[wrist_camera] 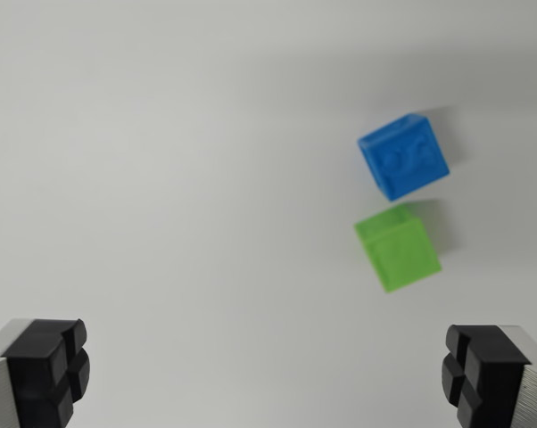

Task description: Stack cube

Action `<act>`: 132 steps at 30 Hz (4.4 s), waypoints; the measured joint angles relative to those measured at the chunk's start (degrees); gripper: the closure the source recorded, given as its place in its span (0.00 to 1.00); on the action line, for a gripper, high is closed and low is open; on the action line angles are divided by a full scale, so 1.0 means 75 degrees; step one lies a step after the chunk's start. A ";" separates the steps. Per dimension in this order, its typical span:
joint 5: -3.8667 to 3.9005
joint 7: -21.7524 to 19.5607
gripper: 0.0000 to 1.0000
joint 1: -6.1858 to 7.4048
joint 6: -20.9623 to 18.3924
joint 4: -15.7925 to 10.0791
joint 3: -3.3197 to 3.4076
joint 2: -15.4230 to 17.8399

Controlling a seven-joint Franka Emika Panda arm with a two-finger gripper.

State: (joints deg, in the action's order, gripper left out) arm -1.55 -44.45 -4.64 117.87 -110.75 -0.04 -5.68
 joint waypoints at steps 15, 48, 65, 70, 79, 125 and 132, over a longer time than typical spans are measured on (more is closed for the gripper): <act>0.0000 0.0606 0.00 -0.0090 0.0406 -0.0213 0.0088 -0.0234; 0.0004 0.2983 0.00 -0.0659 0.1917 -0.0570 0.0208 -0.1532; 0.0037 0.4248 0.00 -0.1018 0.2765 -0.0469 0.0231 -0.2539; 0.0037 0.4270 0.00 -0.1009 0.3062 -0.0469 0.0228 -0.2821; 0.0036 0.4286 0.00 -0.1009 0.3606 -0.0445 0.0225 -0.3402; 0.0022 0.4302 1.00 -0.1034 0.4485 -0.0132 0.0188 -0.4582; 0.0022 0.4302 1.00 -0.1038 0.4485 -0.0129 0.0188 -0.4582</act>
State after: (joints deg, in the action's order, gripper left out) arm -1.38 -12.19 -12.43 151.50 -111.72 1.36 -40.04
